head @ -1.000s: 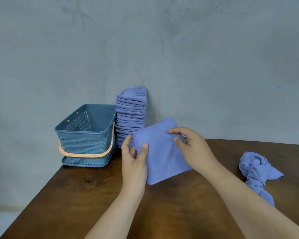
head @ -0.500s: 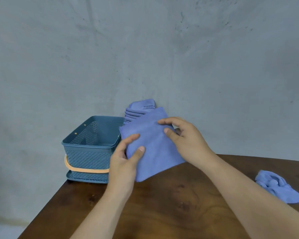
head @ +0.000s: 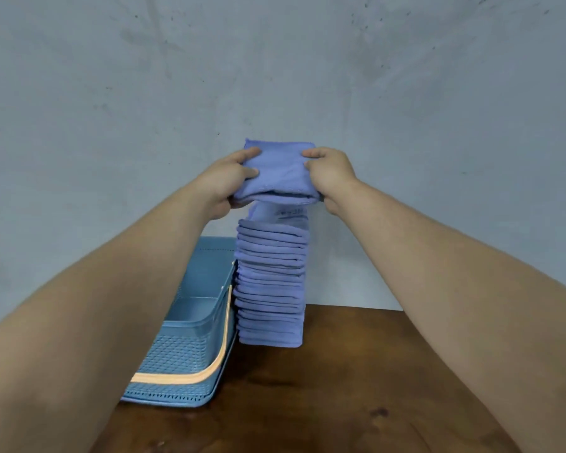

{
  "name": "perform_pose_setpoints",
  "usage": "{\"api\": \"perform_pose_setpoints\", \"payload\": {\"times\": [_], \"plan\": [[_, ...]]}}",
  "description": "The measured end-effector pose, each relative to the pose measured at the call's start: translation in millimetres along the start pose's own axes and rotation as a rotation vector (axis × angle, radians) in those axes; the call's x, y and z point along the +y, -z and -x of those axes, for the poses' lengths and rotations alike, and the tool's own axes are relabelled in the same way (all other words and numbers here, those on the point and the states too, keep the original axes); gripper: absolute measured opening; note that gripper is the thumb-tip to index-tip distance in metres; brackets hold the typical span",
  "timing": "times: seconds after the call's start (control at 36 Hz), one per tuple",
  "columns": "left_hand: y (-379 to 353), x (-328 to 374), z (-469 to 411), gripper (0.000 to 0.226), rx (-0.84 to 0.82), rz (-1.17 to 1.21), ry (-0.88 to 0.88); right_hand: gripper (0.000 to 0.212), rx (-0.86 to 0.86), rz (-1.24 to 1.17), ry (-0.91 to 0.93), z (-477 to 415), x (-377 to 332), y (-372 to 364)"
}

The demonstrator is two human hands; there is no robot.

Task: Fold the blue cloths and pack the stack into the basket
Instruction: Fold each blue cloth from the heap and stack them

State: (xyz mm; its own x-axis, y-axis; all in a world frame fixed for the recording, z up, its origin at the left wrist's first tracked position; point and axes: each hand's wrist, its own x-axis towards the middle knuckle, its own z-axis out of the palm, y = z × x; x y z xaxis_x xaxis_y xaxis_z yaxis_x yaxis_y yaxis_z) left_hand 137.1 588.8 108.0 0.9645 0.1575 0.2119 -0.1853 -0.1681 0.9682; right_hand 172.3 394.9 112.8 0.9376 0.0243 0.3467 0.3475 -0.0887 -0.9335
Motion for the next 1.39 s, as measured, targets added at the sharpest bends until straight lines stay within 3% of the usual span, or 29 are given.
{"api": "perform_pose_setpoints", "payload": {"times": [0.17, 0.39, 0.5, 0.61, 0.72, 0.86, 1.03, 1.28, 1.39], "plan": [[0.6, -37.1, -33.3, 0.056, -0.053, -0.170, 0.177, 0.035, -0.081, -0.022, -0.228, -23.0, 36.7, -5.9], [4.1, -69.7, -46.0, 0.047, -0.031, -0.266, 0.220, 0.035, -0.108, 0.113, -0.177, -39.2, 94.8, -23.6], [7.6, -75.5, -41.9, 0.036, 0.064, -0.289, 0.205, 0.027, -0.126, 0.219, -0.138, -38.9, 95.2, -24.3], [10.6, -75.6, -31.3, 0.011, 0.184, -0.336, 0.074, 0.031, -0.170, 0.321, -0.089, -30.4, 85.2, -17.4], [11.1, -69.4, -5.1, 0.018, 0.299, -0.408, -0.060, 0.040, -0.091, 0.279, -0.030, -8.0, 80.6, 0.8], [-11.1, -74.5, 59.6, 0.022, 0.386, -0.560, -0.346, 0.033, -0.056, 0.311, 0.050, 43.2, 77.8, 37.8], [-57.6, -95.6, 129.0, 0.024, 0.269, -0.513, -0.517, 0.030, -0.052, 0.331, 0.029, 119.4, 79.8, 101.4], [-150.2, -114.6, 206.6, 0.012, 0.032, -0.474, -0.464, 0.029, 0.014, 0.445, -0.051, 222.1, 109.0, 209.9], [-191.6, -138.1, 235.6, 0.011, -0.029, -0.456, -0.442, 0.035, 0.012, 0.624, -0.075, 261.9, 148.4, 259.0]]}}
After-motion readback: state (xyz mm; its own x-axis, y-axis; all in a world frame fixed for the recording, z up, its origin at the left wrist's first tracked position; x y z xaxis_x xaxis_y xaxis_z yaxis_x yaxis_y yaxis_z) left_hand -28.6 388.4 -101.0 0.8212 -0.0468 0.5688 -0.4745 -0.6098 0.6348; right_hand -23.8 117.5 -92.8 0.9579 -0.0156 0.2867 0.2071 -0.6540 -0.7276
